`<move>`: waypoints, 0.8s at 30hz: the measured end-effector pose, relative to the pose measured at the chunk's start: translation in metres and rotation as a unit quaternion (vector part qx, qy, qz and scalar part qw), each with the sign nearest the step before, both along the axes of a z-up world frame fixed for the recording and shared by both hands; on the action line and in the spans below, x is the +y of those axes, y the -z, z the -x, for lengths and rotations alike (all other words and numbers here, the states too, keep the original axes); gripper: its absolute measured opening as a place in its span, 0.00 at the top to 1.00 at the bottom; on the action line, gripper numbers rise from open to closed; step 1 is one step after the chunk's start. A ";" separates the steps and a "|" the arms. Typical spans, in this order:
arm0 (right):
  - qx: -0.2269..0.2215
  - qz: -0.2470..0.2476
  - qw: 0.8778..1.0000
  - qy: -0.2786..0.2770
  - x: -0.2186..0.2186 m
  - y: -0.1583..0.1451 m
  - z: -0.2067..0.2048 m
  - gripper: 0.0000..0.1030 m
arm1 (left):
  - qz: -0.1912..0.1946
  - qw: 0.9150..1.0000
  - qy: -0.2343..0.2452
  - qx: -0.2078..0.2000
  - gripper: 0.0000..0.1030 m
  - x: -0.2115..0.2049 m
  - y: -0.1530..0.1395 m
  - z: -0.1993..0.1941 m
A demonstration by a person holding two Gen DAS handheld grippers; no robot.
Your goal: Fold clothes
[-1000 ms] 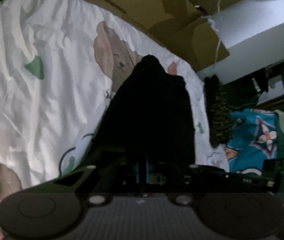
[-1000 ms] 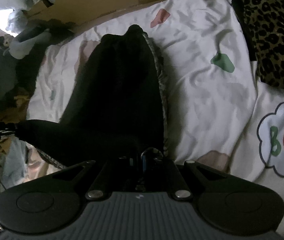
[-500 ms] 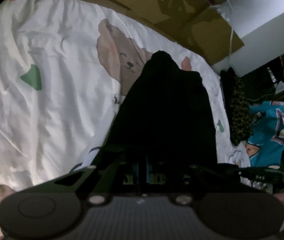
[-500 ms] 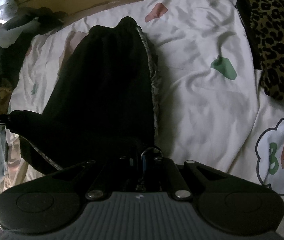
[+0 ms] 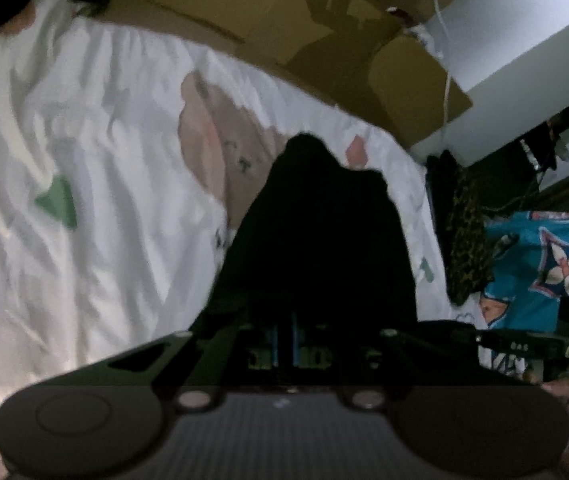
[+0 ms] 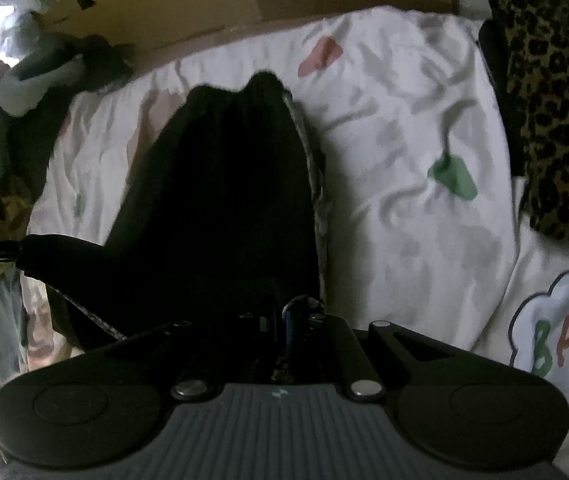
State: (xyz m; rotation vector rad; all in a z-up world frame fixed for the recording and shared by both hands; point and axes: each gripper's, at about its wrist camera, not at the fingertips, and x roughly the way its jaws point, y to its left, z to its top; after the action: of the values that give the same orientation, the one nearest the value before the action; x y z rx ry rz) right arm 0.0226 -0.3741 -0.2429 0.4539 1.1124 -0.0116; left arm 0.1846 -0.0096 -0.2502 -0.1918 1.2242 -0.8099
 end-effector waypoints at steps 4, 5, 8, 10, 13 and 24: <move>-0.012 0.008 1.000 0.005 -0.004 -0.006 -0.011 0.98 | 0.001 1.000 -0.002 -0.012 0.94 -0.010 -0.007 -0.013; -0.015 0.011 1.000 0.005 -0.005 -0.006 -0.014 0.98 | 0.000 1.000 -0.002 -0.014 0.94 -0.012 -0.007 -0.016; -0.021 0.013 1.000 0.014 -0.009 -0.003 -0.022 0.98 | -0.004 1.000 -0.002 -0.020 0.94 -0.021 -0.003 -0.023; -0.023 0.016 0.999 0.020 -0.010 0.002 -0.027 0.98 | -0.003 1.000 0.000 -0.024 0.94 -0.024 0.002 -0.026; -0.030 0.016 0.999 0.031 -0.011 0.009 -0.032 0.98 | -0.002 1.000 0.000 -0.030 0.94 -0.028 0.009 -0.030; -0.056 -0.006 0.997 0.058 -0.025 0.009 -0.038 0.98 | 0.011 0.999 -0.022 -0.042 0.94 -0.025 0.008 -0.043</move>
State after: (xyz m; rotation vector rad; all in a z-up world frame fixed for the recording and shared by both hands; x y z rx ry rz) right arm 0.0610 -0.3995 -0.2517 0.5241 0.9747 -0.0807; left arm 0.2281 -0.0349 -0.2585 -0.1991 1.1292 -0.7863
